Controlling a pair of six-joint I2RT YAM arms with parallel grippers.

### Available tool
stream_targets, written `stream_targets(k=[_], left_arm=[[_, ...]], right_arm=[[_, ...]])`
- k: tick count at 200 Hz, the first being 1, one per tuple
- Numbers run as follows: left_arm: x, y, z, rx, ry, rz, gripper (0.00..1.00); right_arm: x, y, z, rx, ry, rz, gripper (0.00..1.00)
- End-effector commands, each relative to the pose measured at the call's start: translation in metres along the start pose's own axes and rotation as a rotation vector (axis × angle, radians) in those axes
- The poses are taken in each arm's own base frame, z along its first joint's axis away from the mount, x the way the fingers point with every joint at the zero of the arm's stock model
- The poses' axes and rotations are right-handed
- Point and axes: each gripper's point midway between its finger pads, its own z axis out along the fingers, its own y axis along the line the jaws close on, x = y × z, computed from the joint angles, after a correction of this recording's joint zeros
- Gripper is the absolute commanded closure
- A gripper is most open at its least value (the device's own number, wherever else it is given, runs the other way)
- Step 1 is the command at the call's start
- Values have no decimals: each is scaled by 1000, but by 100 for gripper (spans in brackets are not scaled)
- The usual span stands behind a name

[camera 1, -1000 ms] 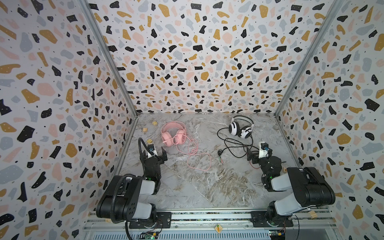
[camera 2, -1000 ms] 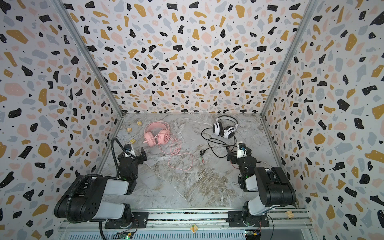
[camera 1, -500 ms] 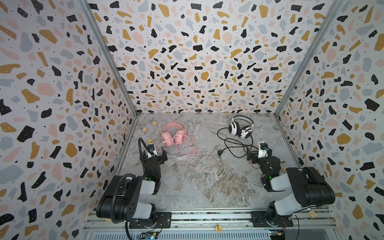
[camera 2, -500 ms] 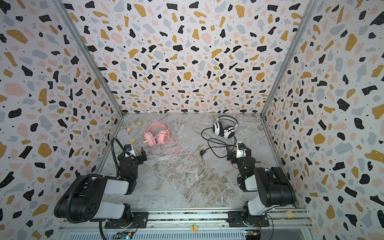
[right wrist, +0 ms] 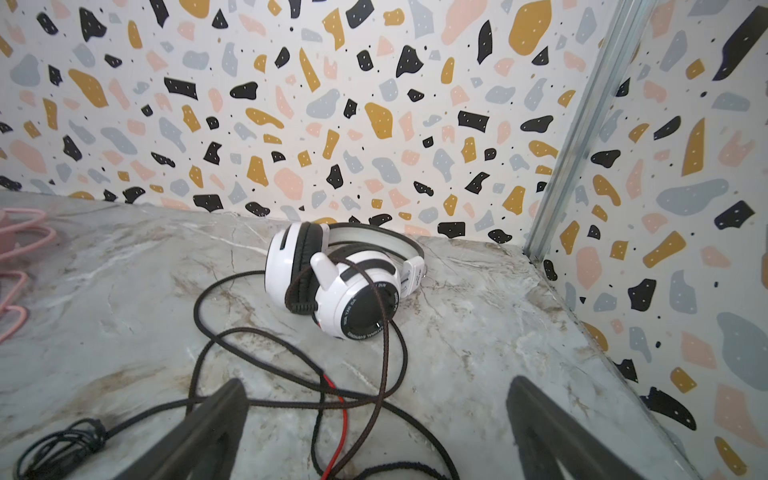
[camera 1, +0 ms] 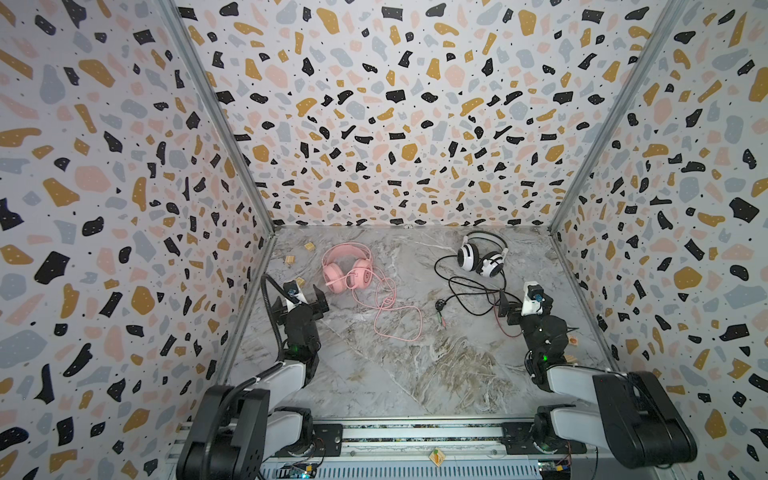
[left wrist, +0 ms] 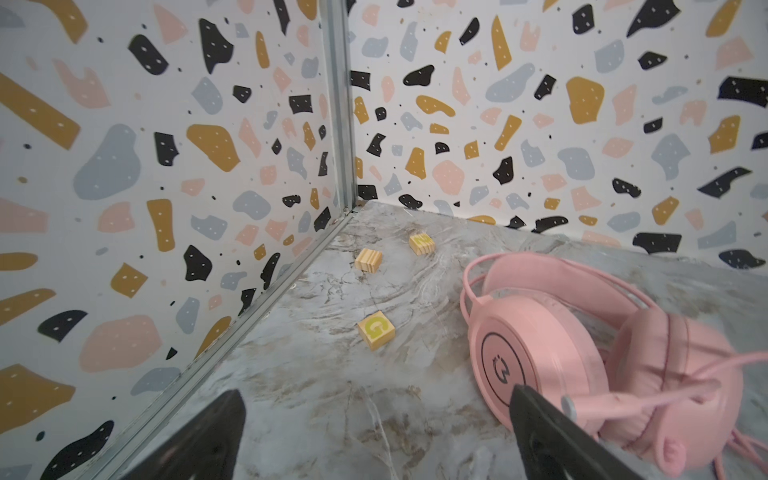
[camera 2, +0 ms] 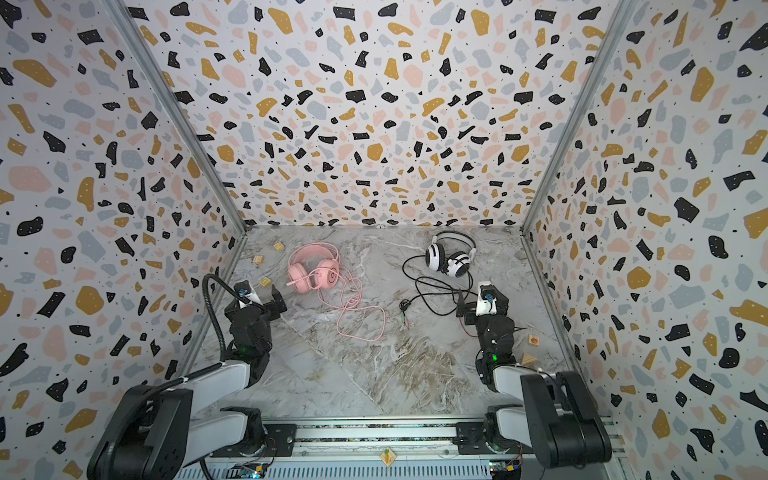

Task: Wrap the headphones
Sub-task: 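Reach the right gripper across to the pink headphones' ear cup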

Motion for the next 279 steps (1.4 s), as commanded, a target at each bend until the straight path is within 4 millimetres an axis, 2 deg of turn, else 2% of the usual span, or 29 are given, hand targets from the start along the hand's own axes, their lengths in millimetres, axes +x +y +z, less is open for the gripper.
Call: stream_targets(k=[1, 7, 8, 16, 25, 45, 64, 80, 120, 125, 147, 164, 178, 204, 234, 279], left_arm=[[-1, 11, 1, -77, 78, -89, 0], [-2, 6, 0, -44, 78, -98, 0], [-2, 5, 0, -39, 77, -100, 0], [-2, -2, -1, 6, 75, -116, 0], [-2, -9, -1, 38, 90, -136, 0], [-3, -26, -3, 117, 163, -235, 0], [-7, -51, -11, 254, 228, -296, 0], [-9, -49, -12, 229, 271, -303, 0], [18, -48, -23, 251, 336, -301, 0], [16, -49, -23, 261, 317, -308, 0], [27, -44, -22, 250, 291, -326, 0], [24, -52, -24, 292, 304, -313, 0], [24, -47, -24, 270, 300, -294, 0], [24, -36, -27, 224, 267, -309, 0], [25, -32, -32, 226, 251, -302, 0], [24, -37, -33, 252, 257, -313, 0]], right_arm=[[-6, 0, 7, -4, 88, 171, 1], [-5, 2, 8, -14, 123, 226, 1], [-11, 2, 10, -17, 108, 239, 1], [-4, 5, 12, -29, 188, 327, 1], [-10, 19, 17, -123, 226, 382, 1], [-19, 73, 25, -375, 328, 502, 1], [-20, 131, 28, -495, 437, 504, 1], [-19, 174, 36, -514, 506, 462, 1], [-4, 276, 68, -584, 680, 439, 1], [2, 286, 72, -575, 704, 423, 1], [4, 332, 96, -593, 738, 390, 1], [-5, 367, 111, -632, 729, 379, 1], [-9, 392, 124, -648, 728, 368, 1], [-12, 429, 150, -668, 732, 370, 1], [8, 450, 177, -633, 760, 384, 1], [31, 467, 183, -656, 776, 466, 1]])
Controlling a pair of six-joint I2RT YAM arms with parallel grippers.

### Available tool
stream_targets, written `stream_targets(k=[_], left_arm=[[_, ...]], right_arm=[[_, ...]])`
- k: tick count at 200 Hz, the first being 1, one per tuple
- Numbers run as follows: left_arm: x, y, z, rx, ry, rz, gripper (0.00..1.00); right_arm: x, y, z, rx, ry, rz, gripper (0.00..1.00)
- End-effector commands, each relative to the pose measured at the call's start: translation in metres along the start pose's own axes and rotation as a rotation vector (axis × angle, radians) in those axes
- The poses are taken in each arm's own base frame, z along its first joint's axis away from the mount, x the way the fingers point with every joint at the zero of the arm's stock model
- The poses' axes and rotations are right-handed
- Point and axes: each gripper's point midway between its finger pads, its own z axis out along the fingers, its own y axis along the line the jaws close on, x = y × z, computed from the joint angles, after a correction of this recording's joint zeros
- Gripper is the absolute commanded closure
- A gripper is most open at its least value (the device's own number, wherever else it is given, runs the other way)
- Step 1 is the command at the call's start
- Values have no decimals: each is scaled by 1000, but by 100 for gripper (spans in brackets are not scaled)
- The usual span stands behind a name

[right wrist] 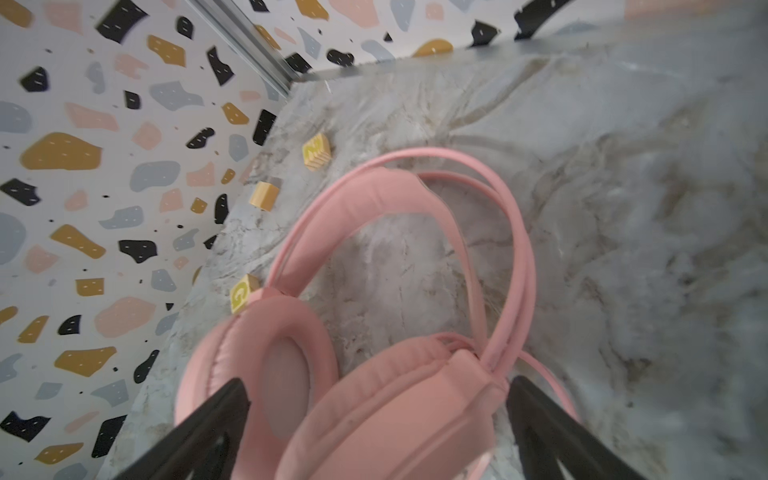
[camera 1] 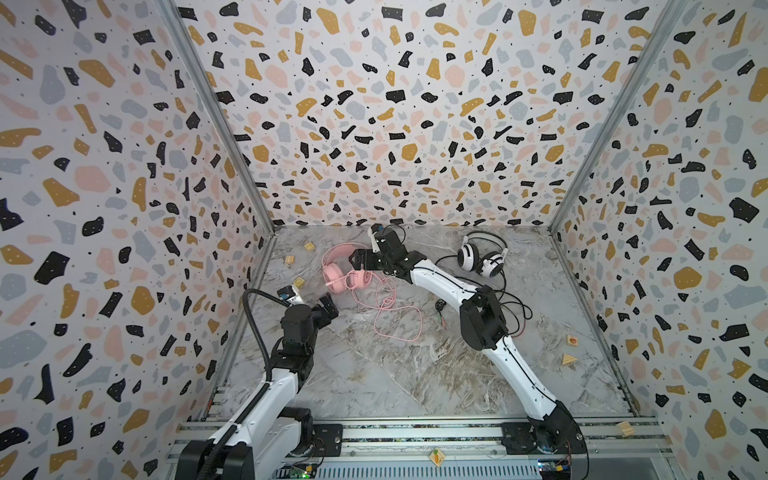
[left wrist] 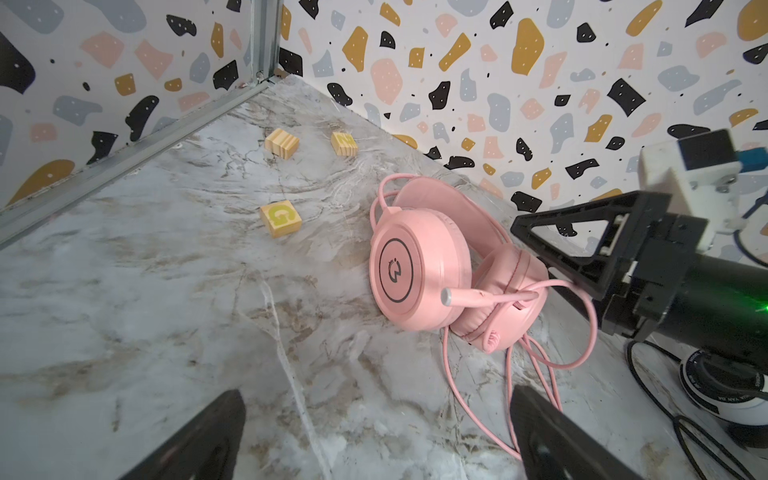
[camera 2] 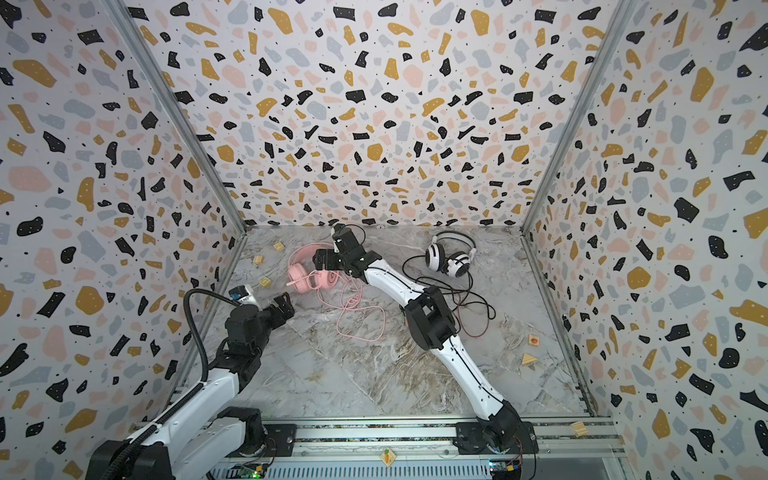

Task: Wrap the headphones
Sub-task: 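Reach the right gripper across to the pink headphones' ear cup, then grasp the pink headphones' ear cup with the right gripper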

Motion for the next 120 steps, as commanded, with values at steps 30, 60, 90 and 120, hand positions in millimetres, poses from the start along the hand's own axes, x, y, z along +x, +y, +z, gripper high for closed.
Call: stream_targets(k=[30, 60, 90, 120], left_arm=[[-9, -6, 1, 30, -36, -6, 0], [-10, -6, 0, 31, -36, -11, 0], [-13, -7, -5, 34, -51, -10, 0], [-15, -3, -7, 18, -65, -7, 0]], right_arm=[[9, -6, 2, 53, 24, 63, 2], [16, -16, 0, 106, 48, 77, 2], [16, 16, 7, -42, 53, 149, 1], [14, 35, 10, -59, 15, 158, 1]])
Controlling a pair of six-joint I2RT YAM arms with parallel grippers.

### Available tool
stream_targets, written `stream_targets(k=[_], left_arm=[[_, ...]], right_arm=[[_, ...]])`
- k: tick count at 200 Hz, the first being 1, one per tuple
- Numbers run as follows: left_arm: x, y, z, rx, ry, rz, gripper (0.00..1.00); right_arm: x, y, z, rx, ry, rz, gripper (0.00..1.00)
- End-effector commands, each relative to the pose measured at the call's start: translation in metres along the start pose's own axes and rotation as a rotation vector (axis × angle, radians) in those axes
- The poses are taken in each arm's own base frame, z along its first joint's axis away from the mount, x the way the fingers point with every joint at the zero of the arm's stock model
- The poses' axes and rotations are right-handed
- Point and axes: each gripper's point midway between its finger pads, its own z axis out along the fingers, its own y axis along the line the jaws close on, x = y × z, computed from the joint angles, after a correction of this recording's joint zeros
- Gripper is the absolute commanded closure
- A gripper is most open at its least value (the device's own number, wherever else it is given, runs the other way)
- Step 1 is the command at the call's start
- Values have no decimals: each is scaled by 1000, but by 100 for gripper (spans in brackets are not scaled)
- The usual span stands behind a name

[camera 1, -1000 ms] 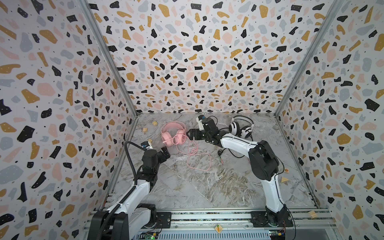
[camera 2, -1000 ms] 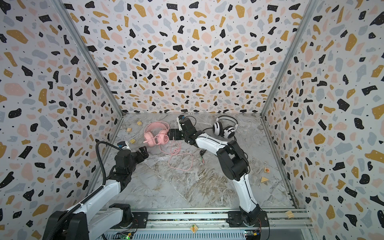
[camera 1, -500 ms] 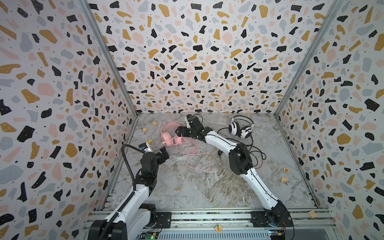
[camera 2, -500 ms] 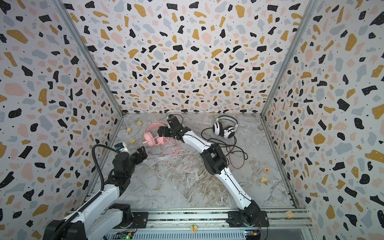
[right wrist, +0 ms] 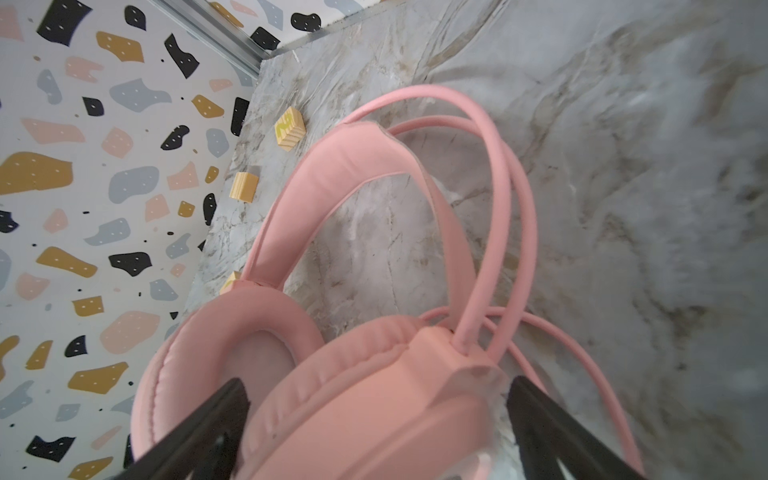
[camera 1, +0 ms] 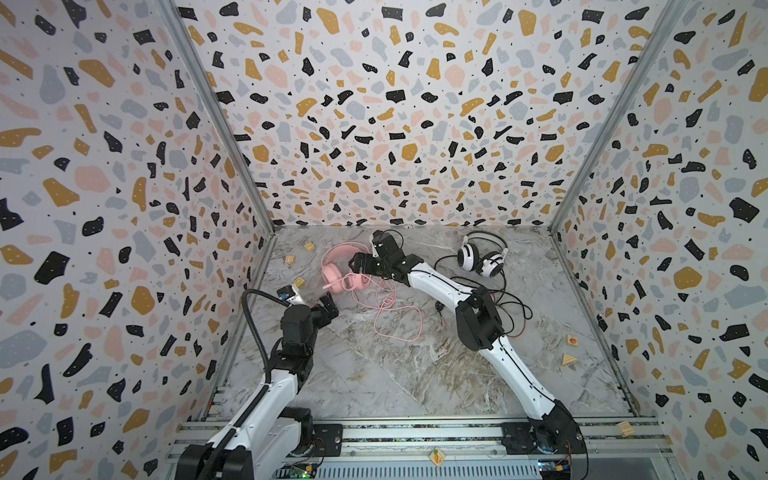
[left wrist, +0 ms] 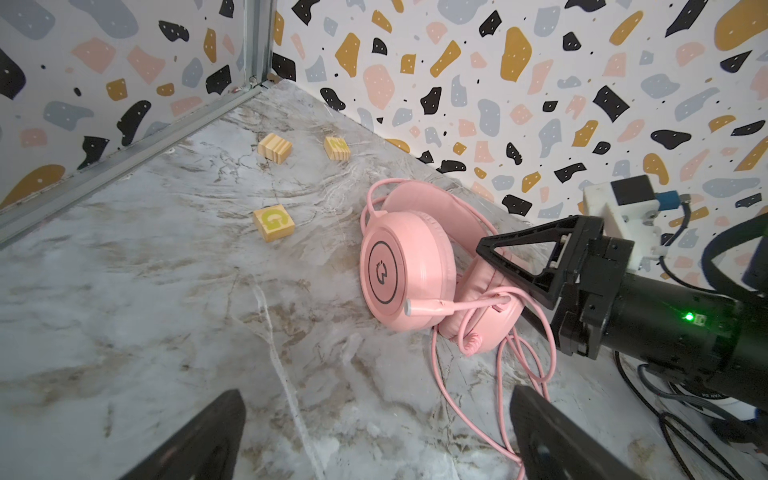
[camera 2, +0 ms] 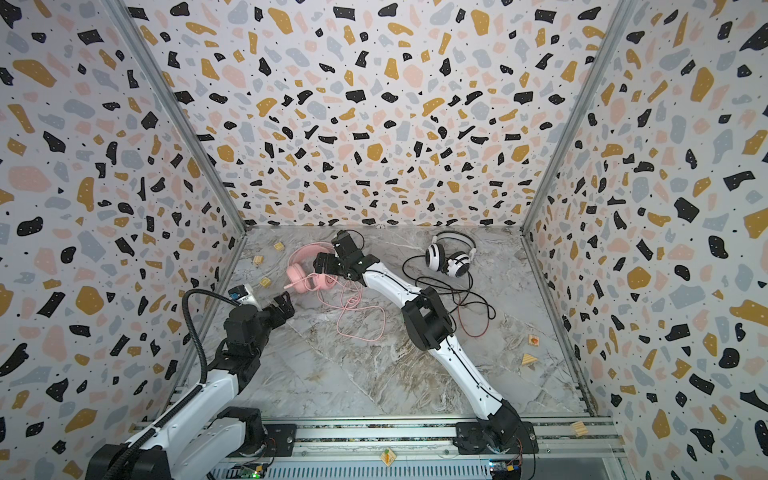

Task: Wrap the headphones
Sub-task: 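Grasp the pink headphones' ear cup with the right gripper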

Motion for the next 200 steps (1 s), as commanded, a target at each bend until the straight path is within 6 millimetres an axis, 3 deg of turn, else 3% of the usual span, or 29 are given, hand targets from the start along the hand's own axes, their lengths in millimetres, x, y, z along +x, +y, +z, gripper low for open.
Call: stream_targets(k=[1, 36, 82, 123, 168, 200], left_arm=[[-9, 1, -3, -1, -45, -2, 0], [-6, 3, -3, -11, -36, 7, 0], [-6, 6, -4, -25, -35, 13, 0], [-9, 10, -7, -47, -53, 11, 0], [-9, 14, -10, -59, -65, 1, 0], [-6, 15, -8, -60, -59, 1, 0]], right_arm=[[0, 30, -2, -50, -18, 28, 1], [7, 26, 1, -49, 3, 57, 0], [17, 4, 0, 34, 31, 21, 17], [14, -22, -37, 132, 46, -99, 21], [38, -72, -80, 244, 99, -193, 20], [40, -73, -91, 161, 68, -187, 27]])
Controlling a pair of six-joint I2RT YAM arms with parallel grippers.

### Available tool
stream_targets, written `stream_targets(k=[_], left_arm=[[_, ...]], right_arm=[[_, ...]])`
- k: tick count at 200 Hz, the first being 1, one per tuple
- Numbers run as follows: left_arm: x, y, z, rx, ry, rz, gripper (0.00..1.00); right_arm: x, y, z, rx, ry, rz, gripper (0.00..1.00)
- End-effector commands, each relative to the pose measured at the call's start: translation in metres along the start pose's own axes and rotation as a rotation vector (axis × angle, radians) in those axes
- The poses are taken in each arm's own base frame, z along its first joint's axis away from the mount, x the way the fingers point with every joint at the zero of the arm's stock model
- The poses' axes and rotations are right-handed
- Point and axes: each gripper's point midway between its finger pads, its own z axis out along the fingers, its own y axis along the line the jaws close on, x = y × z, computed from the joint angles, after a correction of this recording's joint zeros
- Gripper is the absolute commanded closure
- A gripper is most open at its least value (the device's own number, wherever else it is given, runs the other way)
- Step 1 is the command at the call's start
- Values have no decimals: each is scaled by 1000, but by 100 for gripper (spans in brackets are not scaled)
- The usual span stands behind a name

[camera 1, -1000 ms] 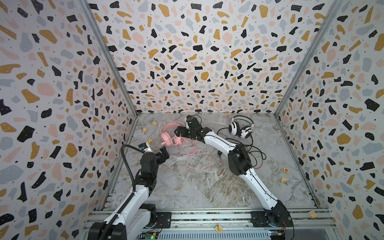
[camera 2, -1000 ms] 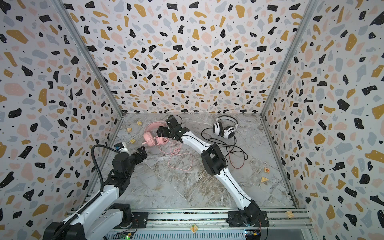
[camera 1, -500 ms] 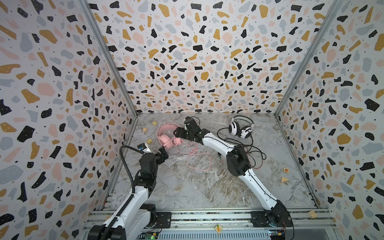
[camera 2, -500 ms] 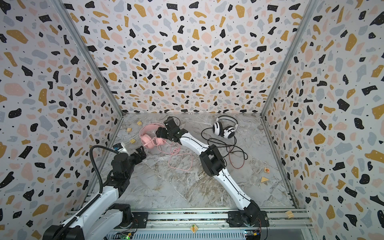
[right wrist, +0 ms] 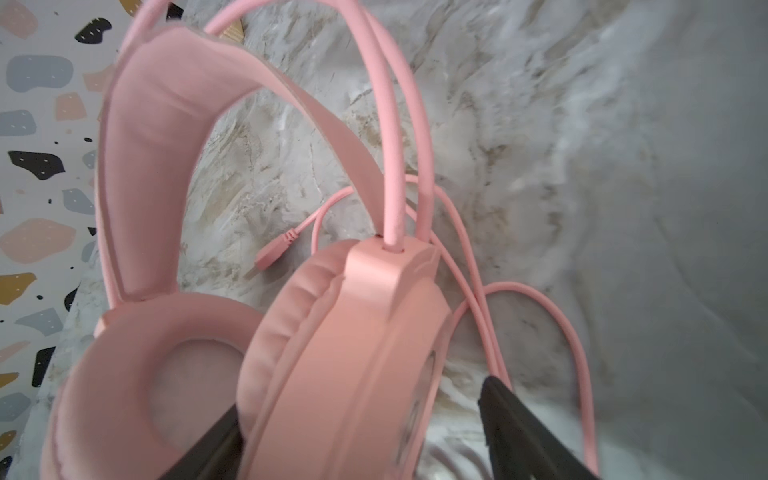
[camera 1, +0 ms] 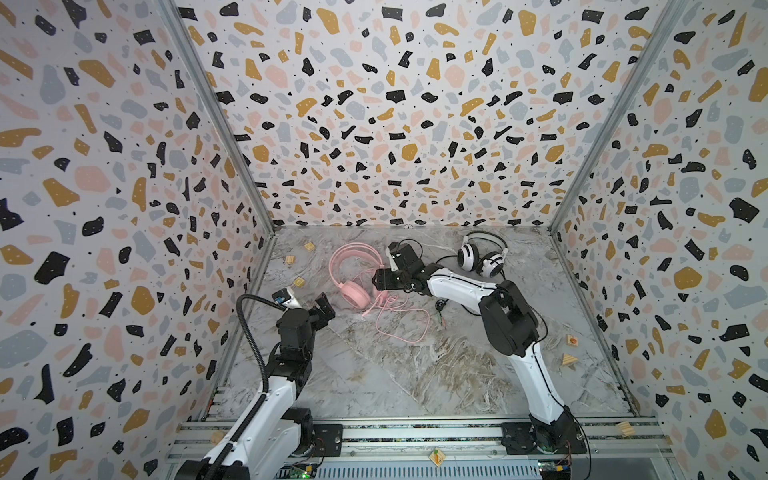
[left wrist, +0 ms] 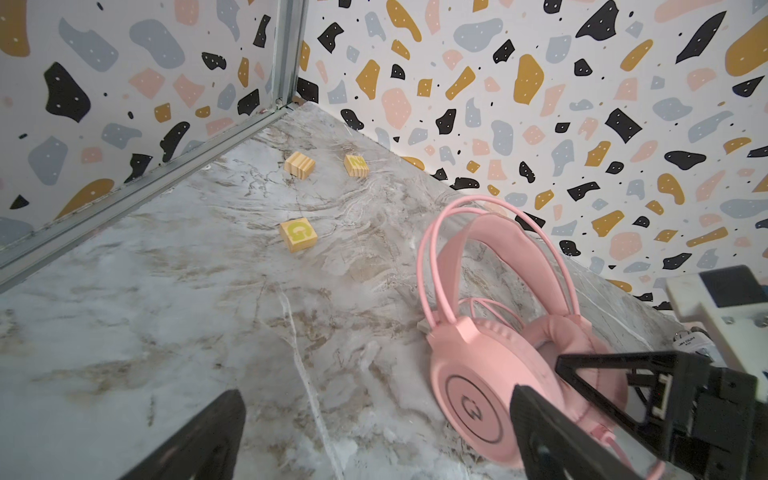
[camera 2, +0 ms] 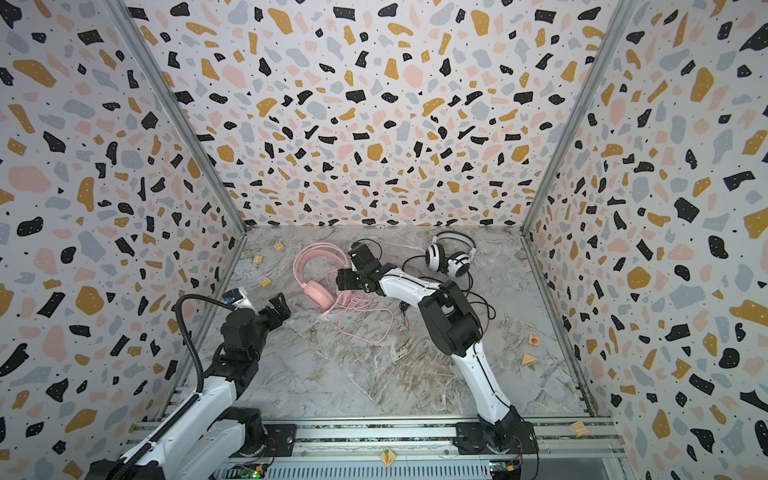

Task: Wrap the headphones
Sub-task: 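Grasp the pink headphones' ear cup with the right gripper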

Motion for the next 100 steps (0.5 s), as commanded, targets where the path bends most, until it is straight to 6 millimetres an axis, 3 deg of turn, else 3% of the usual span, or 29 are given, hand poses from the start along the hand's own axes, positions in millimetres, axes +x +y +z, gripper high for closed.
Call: stream_targets(k=[1, 21, 37, 68, 100], left_arm=[[-1, 4, 1, -13, -22, 2, 0], [2, 2, 3, -3, -5, 8, 0], [4, 5, 4, -18, -3, 13, 0], [7, 2, 6, -4, 10, 17, 0], [6, -4, 4, 40, -1, 5, 0]], right_arm=[[5, -13, -4, -1, -3, -43, 27], [5, -9, 0, -6, -8, -63, 34], [5, -7, 3, 0, 2, -78, 51], [1, -8, -7, 52, -35, -129, 56], [-2, -4, -36, 22, -98, -145, 61]])
